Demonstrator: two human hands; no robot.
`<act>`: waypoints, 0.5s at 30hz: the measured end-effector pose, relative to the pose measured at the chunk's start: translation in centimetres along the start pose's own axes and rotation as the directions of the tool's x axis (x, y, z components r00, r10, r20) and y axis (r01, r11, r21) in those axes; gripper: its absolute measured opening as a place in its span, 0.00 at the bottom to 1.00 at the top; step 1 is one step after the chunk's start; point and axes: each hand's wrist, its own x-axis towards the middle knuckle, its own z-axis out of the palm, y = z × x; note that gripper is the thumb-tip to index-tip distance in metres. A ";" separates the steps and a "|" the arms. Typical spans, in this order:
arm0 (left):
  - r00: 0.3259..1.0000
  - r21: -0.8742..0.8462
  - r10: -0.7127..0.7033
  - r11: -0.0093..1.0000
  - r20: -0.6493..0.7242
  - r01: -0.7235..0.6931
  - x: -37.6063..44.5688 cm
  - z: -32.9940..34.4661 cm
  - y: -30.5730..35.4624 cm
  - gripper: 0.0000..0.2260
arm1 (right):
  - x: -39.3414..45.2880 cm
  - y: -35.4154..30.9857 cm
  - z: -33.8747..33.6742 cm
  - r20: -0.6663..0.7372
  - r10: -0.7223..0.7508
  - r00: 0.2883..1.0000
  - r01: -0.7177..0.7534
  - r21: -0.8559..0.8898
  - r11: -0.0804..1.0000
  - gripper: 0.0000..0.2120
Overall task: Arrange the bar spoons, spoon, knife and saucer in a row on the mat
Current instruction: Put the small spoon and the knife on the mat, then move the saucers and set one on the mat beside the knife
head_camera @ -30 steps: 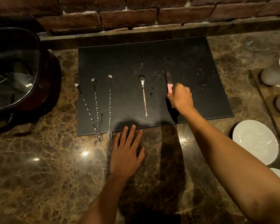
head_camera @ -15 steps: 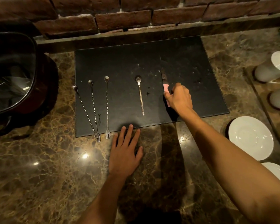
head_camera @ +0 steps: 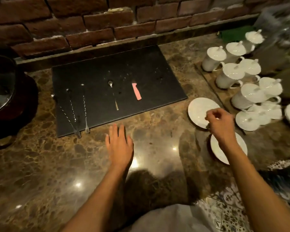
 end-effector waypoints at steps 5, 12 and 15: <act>0.991 -0.352 -0.131 0.926 0.034 0.135 -5.3 3.8 7.5 0.22 | 2.1 6.8 -7.9 0.037 0.052 0.998 -0.049 -0.071 0.996 0.05; 0.922 -0.557 -0.310 0.734 0.232 0.387 -8.9 10.9 18.7 0.11 | 5.6 12.9 -12.0 0.200 0.042 0.979 -0.007 -0.174 0.985 0.10; 0.880 -0.597 -0.324 0.647 0.347 0.474 -9.8 13.2 22.4 0.10 | 5.8 14.7 -12.7 0.255 0.058 0.965 -0.011 -0.182 0.983 0.09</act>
